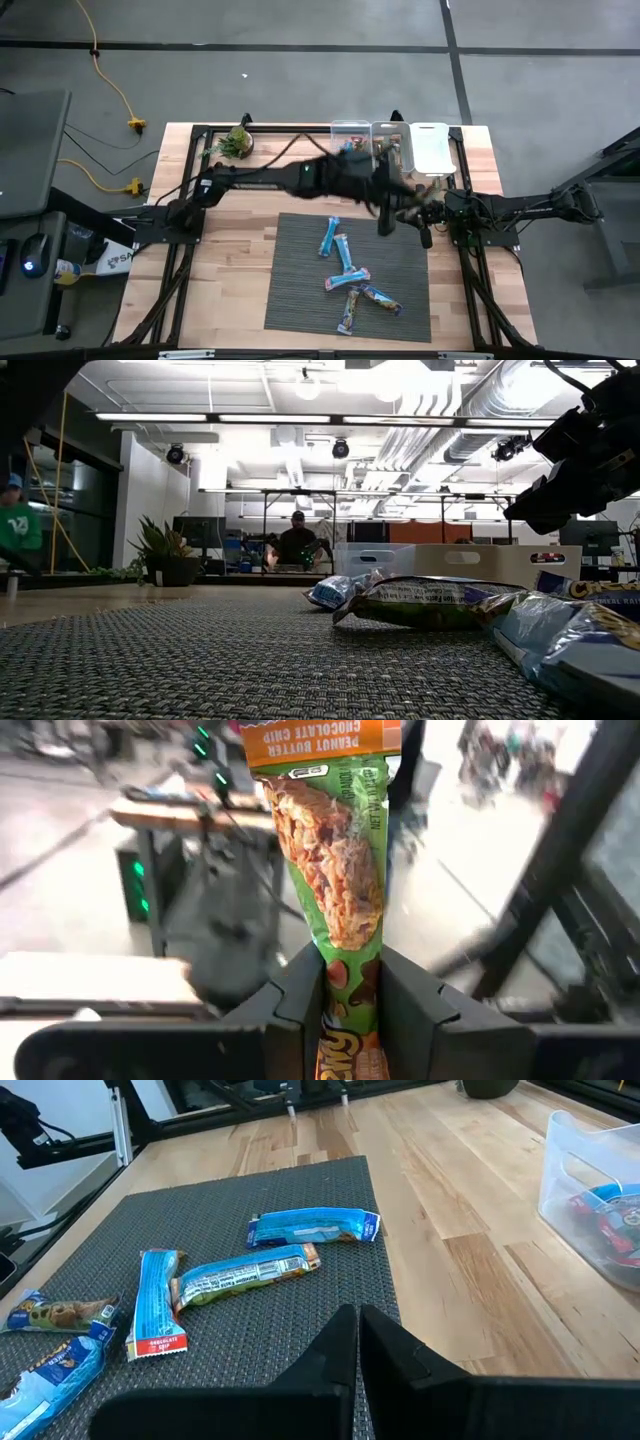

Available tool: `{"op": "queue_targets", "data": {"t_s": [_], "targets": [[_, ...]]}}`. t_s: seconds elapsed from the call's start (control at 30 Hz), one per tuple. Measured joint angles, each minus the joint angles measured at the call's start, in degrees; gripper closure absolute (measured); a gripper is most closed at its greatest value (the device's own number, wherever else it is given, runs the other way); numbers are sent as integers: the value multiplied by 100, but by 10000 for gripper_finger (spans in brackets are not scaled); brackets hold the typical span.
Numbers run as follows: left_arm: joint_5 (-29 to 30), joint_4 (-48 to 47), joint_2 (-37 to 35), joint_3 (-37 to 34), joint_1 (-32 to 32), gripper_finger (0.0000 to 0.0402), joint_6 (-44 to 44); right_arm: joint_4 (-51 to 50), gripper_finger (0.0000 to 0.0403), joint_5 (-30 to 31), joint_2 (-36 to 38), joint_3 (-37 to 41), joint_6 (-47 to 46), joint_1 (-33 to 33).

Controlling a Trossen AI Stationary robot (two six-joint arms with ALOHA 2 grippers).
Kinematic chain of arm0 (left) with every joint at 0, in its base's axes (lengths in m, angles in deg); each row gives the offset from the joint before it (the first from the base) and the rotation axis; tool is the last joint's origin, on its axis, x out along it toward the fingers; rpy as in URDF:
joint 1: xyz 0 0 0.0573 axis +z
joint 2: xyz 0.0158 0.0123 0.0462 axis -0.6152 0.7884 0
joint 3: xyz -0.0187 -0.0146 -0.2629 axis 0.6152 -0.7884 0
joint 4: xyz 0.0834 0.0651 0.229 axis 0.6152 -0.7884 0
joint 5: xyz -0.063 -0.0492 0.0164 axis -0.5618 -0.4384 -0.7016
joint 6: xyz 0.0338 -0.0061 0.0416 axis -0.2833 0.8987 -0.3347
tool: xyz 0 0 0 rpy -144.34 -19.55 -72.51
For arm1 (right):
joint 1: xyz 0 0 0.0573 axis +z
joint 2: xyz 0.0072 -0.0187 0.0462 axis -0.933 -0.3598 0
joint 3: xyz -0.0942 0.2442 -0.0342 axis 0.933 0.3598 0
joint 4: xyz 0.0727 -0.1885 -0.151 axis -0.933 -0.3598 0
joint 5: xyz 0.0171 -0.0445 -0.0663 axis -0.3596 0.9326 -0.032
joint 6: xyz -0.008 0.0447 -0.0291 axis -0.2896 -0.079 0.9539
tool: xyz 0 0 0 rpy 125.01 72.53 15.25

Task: Pick and place Granola Bars by type
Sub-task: Put the orange granola bar into the gray bin

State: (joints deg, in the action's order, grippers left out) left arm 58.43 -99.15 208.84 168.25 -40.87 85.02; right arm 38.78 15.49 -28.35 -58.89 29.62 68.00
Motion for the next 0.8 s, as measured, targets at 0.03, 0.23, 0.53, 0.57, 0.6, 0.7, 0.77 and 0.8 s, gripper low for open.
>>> {"op": "queue_targets", "data": {"t_s": [0.03, 0.23, 0.53, 0.57, 0.6, 0.7, 0.77, 0.8], "targets": [[2, 134, 0, 0, 98, 326, 50, 1, 402, 0, -2, 0, 0, 0], [2, 834, 2, 0, 717, 326, 566, 0, 402, 0, 0, 0, 0, -1], [109, 1142, 327, 2, 1697, 326, 2239, 0, 402, -2, -2, 0, 0, -1], [109, 1076, 392, -1, 1809, 326, 2558, 1, 402, 0, 0, 0, 0, 0], [121, 1102, 505, -4, 1900, 326, 2860, 1, 402, 0, 0, 0, 0, 0], [162, 1181, 840, -11, 2138, 326, 3830, 2, 402, 0, -2, 0, 0, -1], [177, 1213, 1077, -11, 2247, 326, 4426, 0, 402, -1, -2, 0, 0, -1], [168, 1168, 1171, -11, 2299, 326, 4648, 0, 402, 0, -2, 0, 0, 0]]}}
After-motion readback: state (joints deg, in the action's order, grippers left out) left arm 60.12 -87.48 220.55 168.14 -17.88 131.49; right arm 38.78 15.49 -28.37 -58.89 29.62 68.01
